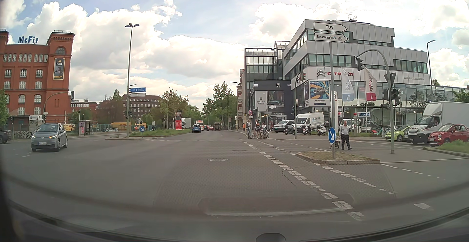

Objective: Follow the waypoints while adhering to traffic rules and regulations

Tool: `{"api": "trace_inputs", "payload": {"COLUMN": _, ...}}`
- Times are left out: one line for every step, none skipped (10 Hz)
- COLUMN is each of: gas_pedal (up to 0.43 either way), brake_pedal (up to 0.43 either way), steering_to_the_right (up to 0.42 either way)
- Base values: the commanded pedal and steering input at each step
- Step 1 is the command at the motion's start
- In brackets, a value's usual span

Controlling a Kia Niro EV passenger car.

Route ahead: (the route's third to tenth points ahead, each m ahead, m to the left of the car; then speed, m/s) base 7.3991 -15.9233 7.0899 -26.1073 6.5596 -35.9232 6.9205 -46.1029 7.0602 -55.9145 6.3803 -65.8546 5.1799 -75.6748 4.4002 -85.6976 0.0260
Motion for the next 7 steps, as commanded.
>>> {"api": "trace_inputs", "payload": {"gas_pedal": 0.000, "brake_pedal": 0.238, "steering_to_the_right": 0.746}}
{"api": "trace_inputs", "payload": {"gas_pedal": 0.000, "brake_pedal": 0.238, "steering_to_the_right": 0.759}}
{"api": "trace_inputs", "payload": {"gas_pedal": 0.000, "brake_pedal": 0.232, "steering_to_the_right": 0.781}}
{"api": "trace_inputs", "payload": {"gas_pedal": 0.000, "brake_pedal": 0.238, "steering_to_the_right": 0.800}}
{"api": "trace_inputs", "payload": {"gas_pedal": 0.000, "brake_pedal": 0.232, "steering_to_the_right": 0.810}}
{"api": "trace_inputs", "payload": {"gas_pedal": 0.000, "brake_pedal": 0.232, "steering_to_the_right": 0.817}}
{"api": "trace_inputs", "payload": {"gas_pedal": 0.000, "brake_pedal": 0.232, "steering_to_the_right": 0.817}}
